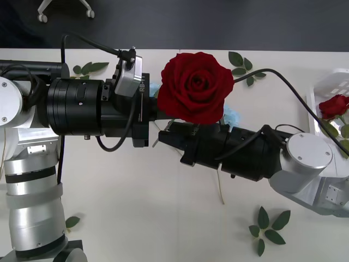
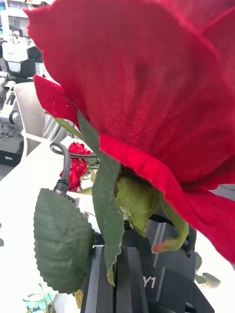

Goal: Put the red flowers into the right box and the blue flowers into the left box

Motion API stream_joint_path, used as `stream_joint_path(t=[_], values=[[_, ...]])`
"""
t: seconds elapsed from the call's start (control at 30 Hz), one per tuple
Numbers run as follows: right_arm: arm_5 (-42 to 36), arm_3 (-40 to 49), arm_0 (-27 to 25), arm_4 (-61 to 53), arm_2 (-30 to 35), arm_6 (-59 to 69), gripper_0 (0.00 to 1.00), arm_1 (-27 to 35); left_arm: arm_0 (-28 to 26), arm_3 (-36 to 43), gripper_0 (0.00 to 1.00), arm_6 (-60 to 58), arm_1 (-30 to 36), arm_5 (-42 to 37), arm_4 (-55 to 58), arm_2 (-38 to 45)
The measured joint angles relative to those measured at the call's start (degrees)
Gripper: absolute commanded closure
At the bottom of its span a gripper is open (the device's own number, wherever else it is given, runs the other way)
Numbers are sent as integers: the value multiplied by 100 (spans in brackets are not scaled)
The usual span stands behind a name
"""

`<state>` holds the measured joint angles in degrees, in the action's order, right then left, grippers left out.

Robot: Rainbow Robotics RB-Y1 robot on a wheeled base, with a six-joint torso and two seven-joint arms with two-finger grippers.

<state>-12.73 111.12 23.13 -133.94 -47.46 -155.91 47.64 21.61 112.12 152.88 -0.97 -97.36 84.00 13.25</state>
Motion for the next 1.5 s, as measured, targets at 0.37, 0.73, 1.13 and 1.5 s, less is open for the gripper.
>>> stream_joint_path(t=[0.37, 0.73, 1.13, 1.5], values=[[3, 0, 0, -142, 0, 0, 100, 0, 0, 0, 100, 0, 0, 0, 0, 0], [11, 0, 0, -289, -1, 0, 100, 0, 0, 0, 0, 0, 0, 0, 0, 0], [14, -1, 0, -448, 0, 0, 100, 4, 0, 0, 0, 0, 0, 0, 0, 0], [-138, -3, -16, -1539, 562, 0, 100, 923, -14, -3, 0, 0, 0, 8, 0, 0]])
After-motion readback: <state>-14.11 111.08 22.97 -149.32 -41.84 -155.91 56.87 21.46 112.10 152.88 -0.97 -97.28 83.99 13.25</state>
